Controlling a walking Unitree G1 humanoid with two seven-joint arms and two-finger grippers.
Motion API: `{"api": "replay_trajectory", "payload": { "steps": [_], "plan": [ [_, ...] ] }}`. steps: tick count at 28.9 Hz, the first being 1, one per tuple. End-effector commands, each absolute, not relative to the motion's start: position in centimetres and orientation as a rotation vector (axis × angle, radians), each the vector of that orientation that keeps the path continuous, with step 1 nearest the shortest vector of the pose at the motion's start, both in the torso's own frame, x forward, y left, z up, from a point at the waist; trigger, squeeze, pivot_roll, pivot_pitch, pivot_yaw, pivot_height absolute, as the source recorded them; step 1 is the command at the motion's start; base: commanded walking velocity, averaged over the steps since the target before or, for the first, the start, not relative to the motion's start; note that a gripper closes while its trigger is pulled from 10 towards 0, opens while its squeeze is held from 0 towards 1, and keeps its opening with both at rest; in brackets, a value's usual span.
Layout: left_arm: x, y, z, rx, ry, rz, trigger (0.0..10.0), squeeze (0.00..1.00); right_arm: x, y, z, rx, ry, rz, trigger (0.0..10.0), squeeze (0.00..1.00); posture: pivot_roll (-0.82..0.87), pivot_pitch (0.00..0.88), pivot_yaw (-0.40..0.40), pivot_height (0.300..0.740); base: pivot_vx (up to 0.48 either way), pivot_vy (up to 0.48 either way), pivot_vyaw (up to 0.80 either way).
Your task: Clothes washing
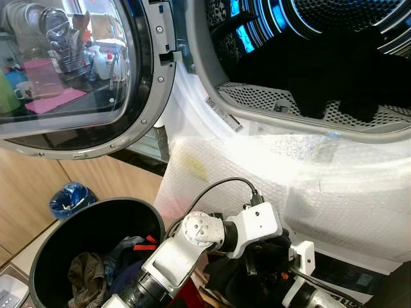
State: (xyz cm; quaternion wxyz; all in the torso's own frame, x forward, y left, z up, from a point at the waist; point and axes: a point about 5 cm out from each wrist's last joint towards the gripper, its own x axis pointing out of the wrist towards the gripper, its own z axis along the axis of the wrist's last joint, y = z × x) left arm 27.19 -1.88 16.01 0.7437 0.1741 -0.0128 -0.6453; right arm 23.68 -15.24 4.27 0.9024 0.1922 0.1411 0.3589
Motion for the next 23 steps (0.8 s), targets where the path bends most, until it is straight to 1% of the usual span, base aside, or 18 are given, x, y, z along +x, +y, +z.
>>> {"api": "replay_trajectory", "payload": {
  "steps": [1,7,15,20,21,22,23],
  "plan": [
    [24.9,-4.2,19.0,0.306,-0.197,-1.549,0.0,0.0,23.3,-14.2,3.4,0.407,0.352,0.773,0.0,0.0,-0.08,0.027,0.098,0.74,0.0,0.0,0.0],
    [24.8,-4.2,19.1,0.282,-0.194,-1.545,0.0,0.0,22.6,-14.2,3.1,0.403,0.376,0.815,0.0,0.0,-0.08,0.03,0.096,0.74,0.0,0.0,0.0],
    [24.3,-4.4,19.1,0.249,-0.191,-1.561,0.0,0.0,22.2,-14.5,2.9,0.409,0.376,0.819,0.0,0.0,-0.08,0.023,0.096,0.74,0.0,0.0,0.0],
    [23.7,-4.5,19.7,0.125,-0.179,-1.576,0.0,0.0,22.1,-14.5,2.8,0.414,0.378,0.819,0.0,0.0,-0.08,0.01,0.096,0.74,0.0,0.0,0.0],
    [23.7,-4.5,19.7,0.125,-0.179,-1.576,0.0,0.0,22.1,-14.5,2.8,0.414,0.378,0.819,0.0,0.0,-0.08,0.01,0.096,0.74,0.0,0.0,0.0],
    [23.6,-4.5,19.7,0.116,-0.175,-1.579,1.0,0.0,22.0,-14.6,2.7,0.413,0.38,0.82,0.0,0.0,-0.08,0.01,0.096,0.74,0.0,0.0,0.0],
    [23.4,-4.5,19.7,0.114,-0.17,-1.582,1.2,0.0,21.9,-14.6,2.7,0.413,0.381,0.82,0.0,0.0,-0.08,0.006,0.097,0.74,0.0,0.0,0.0]
  ]
}}
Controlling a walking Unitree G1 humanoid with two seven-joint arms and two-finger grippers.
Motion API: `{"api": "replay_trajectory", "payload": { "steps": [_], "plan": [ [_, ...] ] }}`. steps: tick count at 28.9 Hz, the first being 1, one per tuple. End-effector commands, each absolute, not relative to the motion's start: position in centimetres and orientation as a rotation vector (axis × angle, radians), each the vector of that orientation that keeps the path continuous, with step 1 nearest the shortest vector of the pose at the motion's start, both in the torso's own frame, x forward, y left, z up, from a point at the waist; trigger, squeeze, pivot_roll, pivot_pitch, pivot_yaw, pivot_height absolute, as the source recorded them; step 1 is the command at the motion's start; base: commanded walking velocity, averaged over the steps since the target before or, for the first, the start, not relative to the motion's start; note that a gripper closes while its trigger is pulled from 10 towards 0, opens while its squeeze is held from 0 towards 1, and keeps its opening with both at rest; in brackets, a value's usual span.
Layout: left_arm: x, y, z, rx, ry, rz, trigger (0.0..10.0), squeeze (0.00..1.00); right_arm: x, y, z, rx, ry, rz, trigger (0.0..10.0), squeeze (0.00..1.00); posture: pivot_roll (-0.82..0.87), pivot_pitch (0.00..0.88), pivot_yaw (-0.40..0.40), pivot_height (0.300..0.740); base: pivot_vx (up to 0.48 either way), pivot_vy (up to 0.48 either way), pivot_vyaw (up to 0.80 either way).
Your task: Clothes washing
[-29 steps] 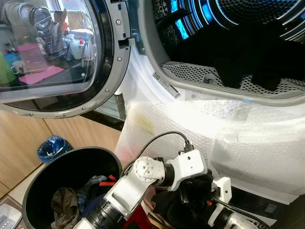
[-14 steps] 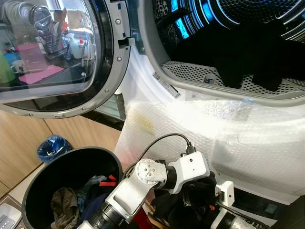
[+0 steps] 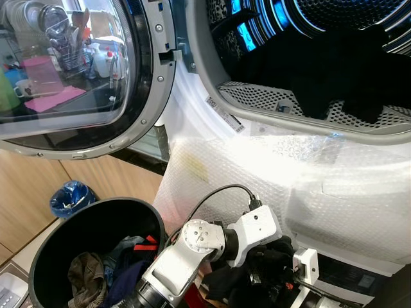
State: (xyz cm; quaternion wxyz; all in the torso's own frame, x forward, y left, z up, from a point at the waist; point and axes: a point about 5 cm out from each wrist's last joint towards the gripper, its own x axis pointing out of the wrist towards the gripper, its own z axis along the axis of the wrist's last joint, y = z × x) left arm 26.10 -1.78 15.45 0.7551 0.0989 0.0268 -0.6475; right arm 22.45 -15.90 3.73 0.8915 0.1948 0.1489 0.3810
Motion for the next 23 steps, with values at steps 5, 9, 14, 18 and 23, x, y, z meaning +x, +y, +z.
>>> {"api": "replay_trajectory", "payload": {
  "steps": [5,9,14,18,23],
  "plan": [
    [23.0,-4.5,19.5,0.087,-0.149,-1.575,6.6,0.0,21.6,-14.5,2.8,0.412,0.385,0.822,0.0,0.0,-0.08,0.0,0.099,0.74,0.0,0.0,0.0],
    [22.9,-4.4,19.9,-0.001,-0.13,-1.577,10.0,1.0,21.5,-14.3,3.5,0.413,0.377,0.831,0.0,0.0,-0.08,0.0,0.101,0.74,0.0,0.0,0.0],
    [22.7,-3.1,19.7,0.038,-0.094,-1.642,10.0,1.0,21.0,-14.1,3.7,0.424,0.383,0.843,0.0,0.0,-0.07,0.0,0.102,0.74,0.0,0.0,0.0],
    [22.8,-1.5,19.3,0.089,-0.049,-1.679,10.0,1.0,20.2,-14.0,3.0,0.416,0.425,0.863,0.0,0.0,-0.07,0.0,0.109,0.74,0.0,0.0,0.0],
    [23.5,2.6,18.8,0.172,0.047,-1.694,10.0,1.0,19.0,-14.0,2.0,0.388,0.486,0.904,0.0,0.0,-0.07,0.0,0.112,0.74,0.0,0.0,0.0]
  ]
}}
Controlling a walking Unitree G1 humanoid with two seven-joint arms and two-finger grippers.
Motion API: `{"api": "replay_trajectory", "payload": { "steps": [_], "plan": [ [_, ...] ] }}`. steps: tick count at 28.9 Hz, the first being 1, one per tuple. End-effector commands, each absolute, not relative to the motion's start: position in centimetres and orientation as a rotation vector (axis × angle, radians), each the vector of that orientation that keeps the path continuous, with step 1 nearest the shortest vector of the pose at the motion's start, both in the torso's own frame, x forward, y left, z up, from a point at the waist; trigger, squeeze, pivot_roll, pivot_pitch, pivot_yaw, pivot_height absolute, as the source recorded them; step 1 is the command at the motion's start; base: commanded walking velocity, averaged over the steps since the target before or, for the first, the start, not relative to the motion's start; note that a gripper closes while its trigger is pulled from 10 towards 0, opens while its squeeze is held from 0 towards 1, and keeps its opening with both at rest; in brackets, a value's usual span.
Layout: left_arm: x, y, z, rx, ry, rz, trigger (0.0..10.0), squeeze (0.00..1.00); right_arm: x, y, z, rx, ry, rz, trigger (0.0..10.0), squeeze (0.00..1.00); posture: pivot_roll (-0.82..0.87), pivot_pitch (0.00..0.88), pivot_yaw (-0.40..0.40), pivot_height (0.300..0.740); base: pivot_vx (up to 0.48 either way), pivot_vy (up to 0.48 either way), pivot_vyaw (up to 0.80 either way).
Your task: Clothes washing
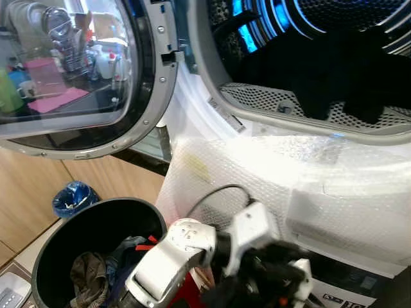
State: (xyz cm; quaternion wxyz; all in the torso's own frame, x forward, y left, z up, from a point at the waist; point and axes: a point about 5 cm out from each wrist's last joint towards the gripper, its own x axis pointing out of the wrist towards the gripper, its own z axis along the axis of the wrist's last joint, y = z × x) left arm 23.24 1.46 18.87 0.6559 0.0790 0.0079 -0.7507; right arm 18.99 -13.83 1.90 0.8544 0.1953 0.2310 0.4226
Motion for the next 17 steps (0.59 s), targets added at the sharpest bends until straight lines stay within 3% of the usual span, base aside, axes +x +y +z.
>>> {"api": "replay_trajectory", "payload": {
  "steps": [1,8,10,17],
  "plan": [
    [23.6,3.0,18.8,0.172,0.05,-1.69,10.0,1.0,18.9,-14.0,1.9,0.38,0.492,0.908,0.0,0.0,-0.07,0.0,0.112,0.74,0.0,0.0,0.0],
    [25.0,7.0,19.6,0.197,0.093,-1.581,10.0,1.0,17.9,-14.1,0.9,0.349,0.552,0.941,0.0,0.0,-0.06,0.0,0.114,0.74,0.0,0.0,0.0],
    [26.4,9.6,20.0,0.2,0.079,-1.388,10.0,1.0,17.5,-14.3,1.1,0.354,0.544,0.973,0.0,0.0,-0.06,0.0,0.116,0.74,0.0,0.0,0.0],
    [27.6,13.2,19.0,0.202,0.056,-1.045,10.0,1.0,16.8,-14.6,2.5,0.336,0.498,1.062,0.0,0.0,-0.05,0.007,0.119,0.74,0.0,0.0,0.0]
  ]
}}
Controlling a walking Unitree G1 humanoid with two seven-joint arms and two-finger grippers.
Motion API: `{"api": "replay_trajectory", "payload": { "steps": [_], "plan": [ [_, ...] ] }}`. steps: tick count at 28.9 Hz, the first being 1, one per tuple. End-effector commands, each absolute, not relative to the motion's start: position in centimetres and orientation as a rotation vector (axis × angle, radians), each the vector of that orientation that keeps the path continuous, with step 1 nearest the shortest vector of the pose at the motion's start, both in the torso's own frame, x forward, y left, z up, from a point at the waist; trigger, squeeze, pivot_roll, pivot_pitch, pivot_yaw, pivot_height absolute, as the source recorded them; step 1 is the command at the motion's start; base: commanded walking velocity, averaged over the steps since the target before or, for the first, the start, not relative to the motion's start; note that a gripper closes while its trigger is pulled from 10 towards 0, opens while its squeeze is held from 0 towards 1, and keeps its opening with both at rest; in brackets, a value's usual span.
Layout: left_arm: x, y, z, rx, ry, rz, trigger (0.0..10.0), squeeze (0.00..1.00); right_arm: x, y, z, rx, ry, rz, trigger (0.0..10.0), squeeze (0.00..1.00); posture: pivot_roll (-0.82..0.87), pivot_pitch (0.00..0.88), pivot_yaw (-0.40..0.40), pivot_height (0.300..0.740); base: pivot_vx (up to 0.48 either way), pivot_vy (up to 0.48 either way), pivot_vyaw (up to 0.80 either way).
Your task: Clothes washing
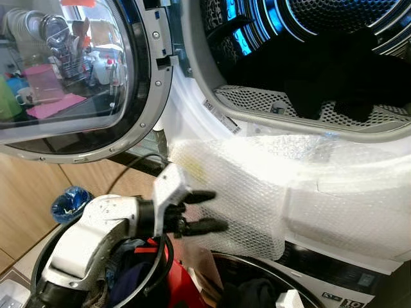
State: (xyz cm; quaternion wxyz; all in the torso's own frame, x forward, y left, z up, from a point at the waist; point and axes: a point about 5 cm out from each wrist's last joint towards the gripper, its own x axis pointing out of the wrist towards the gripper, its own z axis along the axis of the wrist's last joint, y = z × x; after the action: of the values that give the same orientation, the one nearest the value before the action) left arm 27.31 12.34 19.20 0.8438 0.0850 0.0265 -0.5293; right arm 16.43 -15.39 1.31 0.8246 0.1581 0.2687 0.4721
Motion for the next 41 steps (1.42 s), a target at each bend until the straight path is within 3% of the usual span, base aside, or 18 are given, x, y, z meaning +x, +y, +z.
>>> {"api": "replay_trajectory", "payload": {
  "steps": [1,4,5,6,8,12,14,18,20,24,30,38,40,41],
  "plan": [
    [27.7,13.3,18.9,0.202,0.056,-1.028,10.0,1.0,16.7,-14.6,2.6,0.333,0.495,1.069,0.0,0.0,-0.05,0.007,0.119,0.74,0.0,0.0,0.0],
    [27.3,15.8,16.1,0.261,0.135,-0.826,10.0,0.96,16.3,-14.5,4.7,0.294,0.451,1.193,0.0,0.0,-0.04,0.027,0.119,0.74,0.0,0.0,0.0],
    [27.1,16.4,15.3,0.265,0.154,-0.781,10.0,0.59,16.3,-14.4,5.2,0.28,0.44,1.224,0.0,0.0,-0.04,0.027,0.119,0.74,0.0,0.0,0.0],
    [27.0,16.8,14.7,0.269,0.163,-0.746,10.0,0.0,16.2,-14.3,5.6,0.267,0.432,1.249,0.0,0.0,-0.04,0.033,0.118,0.74,0.0,0.0,0.0],
    [26.9,17.6,13.7,0.283,0.167,-0.681,10.0,0.0,16.3,-14.1,6.4,0.244,0.414,1.281,0.0,0.0,-0.04,0.035,0.117,0.74,0.0,0.0,0.0],
    [27.1,21.3,11.2,0.323,0.168,-0.326,10.0,0.0,16.5,-13.2,9.1,0.208,0.337,1.378,0.0,0.0,-0.04,0.045,0.116,0.74,0.0,0.0,0.0],
    [27.0,21.9,11.1,0.327,0.156,-0.273,10.0,0.0,16.3,-13.1,9.5,0.207,0.329,1.395,0.0,0.0,-0.04,0.05,0.114,0.74,0.0,0.0,0.0],
    [26.0,25.3,10.7,0.361,0.101,0.019,10.0,0.0,15.2,-12.4,11.8,0.172,0.283,1.496,0.0,0.0,-0.03,0.061,0.108,0.74,0.0,0.0,0.0],
    [25.7,25.7,10.3,0.372,0.1,0.059,10.0,0.0,15.3,-11.9,13.0,0.189,0.226,1.511,0.0,0.0,-0.03,0.067,0.104,0.74,0.0,0.0,0.0],
    [25.4,25.4,9.5,0.365,0.099,0.061,10.0,0.0,17.0,-10.6,18.0,0.288,-0.045,1.527,0.0,0.0,-0.02,0.071,0.101,0.74,0.0,0.0,0.0],
    [25.9,23.1,8.5,0.348,0.08,-0.015,10.0,0.0,22.9,-11.0,28.0,0.319,-0.547,1.466,0.0,0.0,-0.03,0.056,0.108,0.74,0.0,0.0,0.0],
    [26.2,22.2,8.0,0.331,0.071,-0.041,10.0,0.0,26.6,-12.9,36.4,0.346,-0.796,1.451,0.0,0.0,-0.04,0.044,0.112,0.74,0.0,0.0,0.0],
    [26.2,21.9,7.9,0.325,0.071,-0.051,10.0,0.0,28.5,-13.4,39.0,0.326,-0.828,1.415,0.0,0.0,-0.03,0.04,0.107,0.74,0.0,0.0,0.0],
    [26.3,21.7,7.8,0.32,0.072,-0.056,10.0,0.0,30.8,-13.8,41.2,0.278,-0.829,1.349,0.0,0.0,-0.03,0.036,0.103,0.74,0.0,0.0,0.0]
  ]
}}
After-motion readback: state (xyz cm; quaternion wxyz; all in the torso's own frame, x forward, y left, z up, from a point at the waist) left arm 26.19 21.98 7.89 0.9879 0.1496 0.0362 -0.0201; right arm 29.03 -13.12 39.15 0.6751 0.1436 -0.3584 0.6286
